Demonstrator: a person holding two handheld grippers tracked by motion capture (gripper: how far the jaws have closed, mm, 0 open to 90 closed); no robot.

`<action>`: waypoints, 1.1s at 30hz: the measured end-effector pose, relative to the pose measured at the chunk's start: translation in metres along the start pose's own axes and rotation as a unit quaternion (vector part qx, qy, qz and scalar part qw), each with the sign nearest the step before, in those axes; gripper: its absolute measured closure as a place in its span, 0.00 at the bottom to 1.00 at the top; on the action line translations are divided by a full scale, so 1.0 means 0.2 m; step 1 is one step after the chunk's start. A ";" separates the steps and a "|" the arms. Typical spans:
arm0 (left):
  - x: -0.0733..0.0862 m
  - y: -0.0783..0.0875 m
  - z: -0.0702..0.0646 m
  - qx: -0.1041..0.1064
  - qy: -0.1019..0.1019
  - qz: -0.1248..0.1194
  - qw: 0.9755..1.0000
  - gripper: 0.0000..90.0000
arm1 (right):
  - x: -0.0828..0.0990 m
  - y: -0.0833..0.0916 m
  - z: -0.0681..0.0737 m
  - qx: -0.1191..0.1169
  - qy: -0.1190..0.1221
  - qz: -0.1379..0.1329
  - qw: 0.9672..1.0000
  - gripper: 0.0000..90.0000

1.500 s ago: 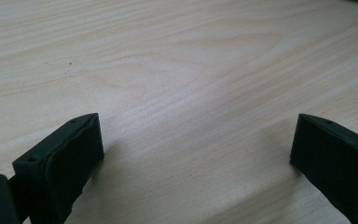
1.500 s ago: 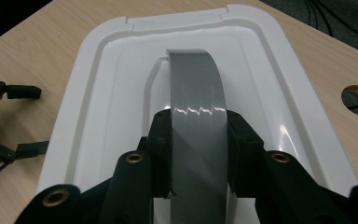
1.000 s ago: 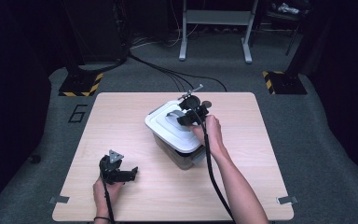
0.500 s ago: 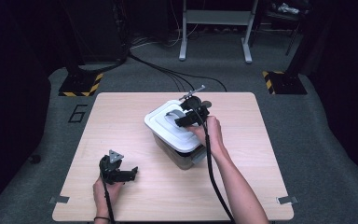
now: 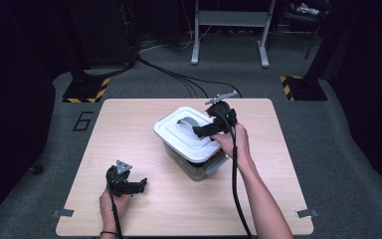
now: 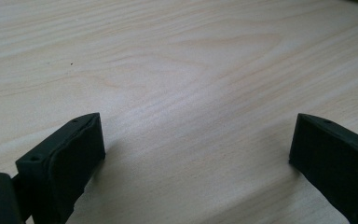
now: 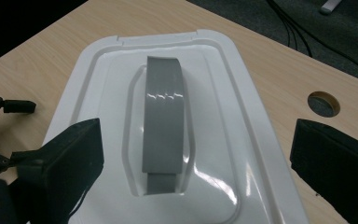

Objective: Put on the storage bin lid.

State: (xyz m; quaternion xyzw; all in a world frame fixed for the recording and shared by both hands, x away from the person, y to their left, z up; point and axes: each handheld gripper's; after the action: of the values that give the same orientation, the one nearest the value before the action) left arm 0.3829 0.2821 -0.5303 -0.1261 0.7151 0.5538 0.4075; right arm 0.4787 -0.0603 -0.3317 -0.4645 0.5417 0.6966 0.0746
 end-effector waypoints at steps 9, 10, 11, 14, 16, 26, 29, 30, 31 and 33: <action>0.00 0.00 0.00 0.000 0.000 0.000 1.000 0.03 | 0.10 0.12 -0.11 0.021 -0.017 -0.020 0.999 0.00; 0.00 0.00 0.00 0.000 0.000 0.000 1.000 0.03 | 0.11 0.14 -0.12 0.024 -0.022 -0.020 0.999 0.00; 0.00 0.00 0.00 0.000 0.000 0.000 1.000 0.03 | 0.13 0.15 -0.13 0.026 -0.019 -0.022 0.999 0.00; 0.00 0.00 0.00 0.000 0.000 0.000 1.000 0.03 | 0.18 0.19 -0.17 0.035 -0.026 -0.023 0.999 0.00; 0.00 0.00 0.00 0.000 0.000 0.000 1.000 0.03 | 0.22 0.21 -0.19 0.041 -0.035 -0.025 0.998 0.00; 0.00 0.00 0.00 0.001 0.001 0.002 1.000 0.04 | 0.48 0.25 -0.36 0.064 -0.073 -0.016 0.995 0.00; 0.00 0.00 0.00 0.001 0.000 0.002 1.000 0.04 | 0.57 0.23 -0.40 0.066 -0.092 -0.008 0.994 0.00; 0.00 0.00 0.00 0.001 0.001 0.002 1.000 0.03 | 0.61 0.22 -0.41 0.069 -0.095 -0.007 0.993 0.00; 0.00 0.00 0.00 0.001 0.001 0.002 1.000 0.04 | 0.64 0.21 -0.42 0.066 -0.098 -0.008 0.993 0.00; 0.00 0.00 0.00 0.001 0.001 0.002 1.000 0.04 | 0.71 0.18 -0.44 0.065 -0.111 0.002 0.992 0.00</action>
State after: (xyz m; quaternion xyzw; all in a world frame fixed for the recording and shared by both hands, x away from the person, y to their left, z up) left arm 0.3827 0.2821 -0.5300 -0.1249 0.7160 0.5541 0.4059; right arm 0.4273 -0.2039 -0.4080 -0.3773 0.5749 0.7075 0.1632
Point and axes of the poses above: each handheld gripper's, and its own axes: y roughly backward along the jaws, x roughly out of its underside, z roughly to its left, and after that the axes turned 5 degrees about x, right-handed
